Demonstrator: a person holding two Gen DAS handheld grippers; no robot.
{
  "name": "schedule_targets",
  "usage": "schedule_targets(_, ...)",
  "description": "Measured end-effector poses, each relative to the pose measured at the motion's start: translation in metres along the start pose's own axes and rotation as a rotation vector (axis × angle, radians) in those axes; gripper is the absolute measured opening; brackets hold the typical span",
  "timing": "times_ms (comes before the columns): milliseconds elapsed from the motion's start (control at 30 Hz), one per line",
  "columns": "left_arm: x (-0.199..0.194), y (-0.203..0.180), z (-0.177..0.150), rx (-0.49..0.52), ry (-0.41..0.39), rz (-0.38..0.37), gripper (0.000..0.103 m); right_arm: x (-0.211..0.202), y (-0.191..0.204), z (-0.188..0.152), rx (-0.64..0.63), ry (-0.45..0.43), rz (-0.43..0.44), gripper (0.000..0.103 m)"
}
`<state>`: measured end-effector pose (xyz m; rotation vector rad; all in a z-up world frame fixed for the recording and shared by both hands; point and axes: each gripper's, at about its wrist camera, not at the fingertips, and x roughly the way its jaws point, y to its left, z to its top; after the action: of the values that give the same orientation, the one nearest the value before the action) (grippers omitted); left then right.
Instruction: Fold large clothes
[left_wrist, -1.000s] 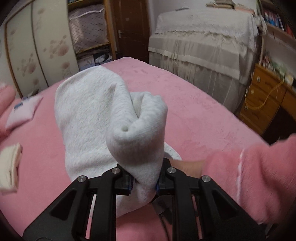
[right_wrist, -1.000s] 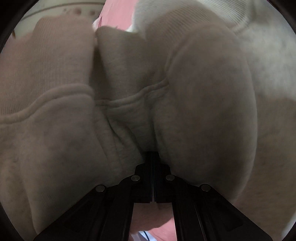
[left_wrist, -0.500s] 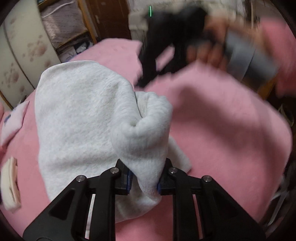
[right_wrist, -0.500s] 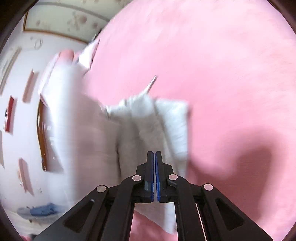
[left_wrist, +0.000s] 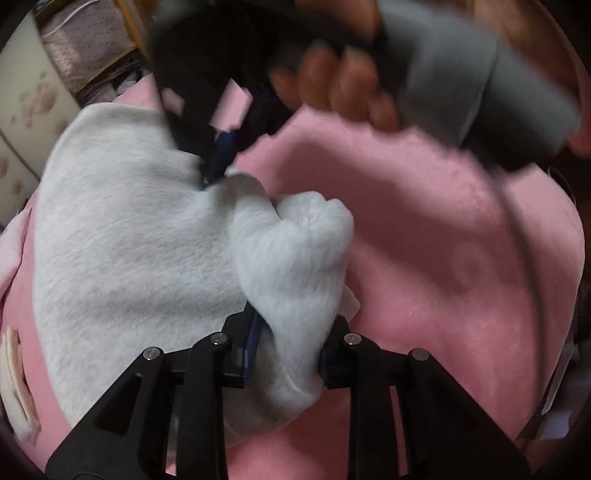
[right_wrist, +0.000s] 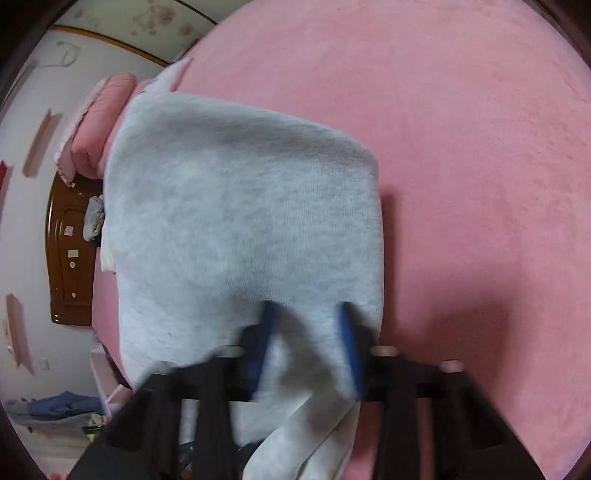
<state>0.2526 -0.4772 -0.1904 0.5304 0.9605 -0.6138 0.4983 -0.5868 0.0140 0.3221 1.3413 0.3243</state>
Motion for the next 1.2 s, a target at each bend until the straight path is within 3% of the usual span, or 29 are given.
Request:
schedule_targets(100, -0.027, 0.0, 0.0, -0.053, -0.002, -0.041, 0.021, 0.009, -0.003, -0.005, 0.008, 0.034, -0.039, 0.001)
schedule_targets(167, -0.05, 0.003, -0.001, -0.086, -0.031, -0.058, 0.021, 0.008, 0.006, -0.004, -0.059, 0.032, -0.114, 0.001)
schedule_targets(267, -0.084, 0.026, 0.004, -0.225, -0.059, -0.04, 0.028, 0.001, 0.016, -0.009, -0.119, 0.031, -0.189, 0.001)
schedule_targets(333, -0.088, 0.052, 0.011, -0.342, -0.021, -0.034, 0.035, -0.01, 0.014, -0.012, -0.099, 0.015, -0.194, 0.001)
schedule_targets(433, -0.087, 0.115, 0.004, -0.541, 0.035, 0.004, 0.035, -0.042, 0.006, -0.034, -0.093, -0.03, -0.236, 0.001)
schedule_targets(533, -0.08, 0.167, -0.002, -0.727, 0.037, 0.058, 0.035, -0.076, 0.017, -0.058, -0.086, -0.132, -0.285, 0.001)
schedule_targets(600, -0.072, 0.189, -0.006, -0.802, 0.048, -0.016, 0.035, -0.107, 0.024, -0.07, -0.06, -0.231, -0.284, 0.003)
schedule_targets(667, -0.06, 0.194, -0.005, -0.811, 0.089, -0.073, 0.035, -0.124, 0.035, -0.08, -0.094, -0.282, -0.255, 0.005)
schedule_targets(767, -0.048, 0.184, 0.005, -0.739, 0.122, -0.009, 0.035, -0.148, 0.058, -0.098, -0.222, -0.306, -0.154, 0.007)
schedule_targets(833, -0.037, 0.183, 0.004, -0.723, 0.142, -0.015, 0.035, -0.154, 0.07, -0.109, -0.277, -0.289, -0.009, 0.007)
schedule_targets(900, -0.019, 0.181, 0.002, -0.723, 0.169, -0.097, 0.034, -0.143, 0.086, -0.117, -0.285, -0.223, 0.106, 0.007)
schedule_targets(933, -0.01, 0.181, 0.0, -0.725, 0.185, -0.135, 0.025, -0.132, 0.094, -0.123, -0.28, -0.199, 0.107, 0.007)
schedule_targets(1000, 0.009, 0.178, 0.0, -0.743, 0.205, -0.202, 0.02, -0.124, 0.089, -0.129, -0.242, -0.181, 0.05, 0.007)
schedule_targets(1033, 0.018, 0.177, -0.004, -0.763, 0.209, -0.232, 0.013, -0.114, 0.088, -0.125, -0.217, -0.175, 0.033, 0.007)
schedule_targets(1100, 0.044, 0.177, -0.016, -0.84, 0.248, -0.294, 0.0, -0.108, 0.068, -0.131, -0.142, -0.152, 0.018, 0.007)
schedule_targets(1133, 0.058, 0.183, -0.026, -0.928, 0.242, -0.382, 0.0, -0.096, 0.061, -0.133, -0.116, -0.139, 0.018, 0.007)
schedule_targets(1200, 0.082, 0.188, -0.042, -1.041, 0.223, -0.474, 0.001, -0.089, 0.043, -0.142, -0.069, -0.11, 0.012, 0.007)
